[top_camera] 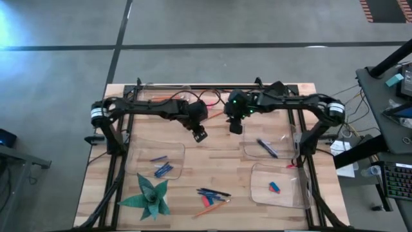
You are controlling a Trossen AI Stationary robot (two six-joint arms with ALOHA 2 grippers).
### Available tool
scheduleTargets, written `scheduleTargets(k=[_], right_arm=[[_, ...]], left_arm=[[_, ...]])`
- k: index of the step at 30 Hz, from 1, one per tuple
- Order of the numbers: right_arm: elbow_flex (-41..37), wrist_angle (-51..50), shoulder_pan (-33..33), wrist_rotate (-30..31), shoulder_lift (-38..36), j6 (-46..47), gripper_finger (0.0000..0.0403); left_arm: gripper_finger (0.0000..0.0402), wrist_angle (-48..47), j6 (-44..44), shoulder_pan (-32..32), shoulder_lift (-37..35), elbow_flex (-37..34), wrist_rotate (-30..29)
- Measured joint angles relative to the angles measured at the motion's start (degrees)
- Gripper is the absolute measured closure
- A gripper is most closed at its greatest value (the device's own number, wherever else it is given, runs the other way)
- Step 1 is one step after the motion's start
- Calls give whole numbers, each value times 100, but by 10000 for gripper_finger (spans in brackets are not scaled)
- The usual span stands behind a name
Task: Sort crayons/erasers/pens/pencils in bins
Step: Put the pencil into the top left transparent bin
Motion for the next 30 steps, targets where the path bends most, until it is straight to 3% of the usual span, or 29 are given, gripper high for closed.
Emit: scheduleTargets(k=[7,14,30], right_arm=[[354,198,-268,-22,721,-885,303],[894,184,-650,-16,1481,-773,305],[2012,-1075,-929,-195,2604,-1079,308]], left_arm=[[268,-22,29,9,-98,-2,-14],[268,-24,2,9,-98,-37,-15],[268,-22,-140,201,-98,-74,-15]])
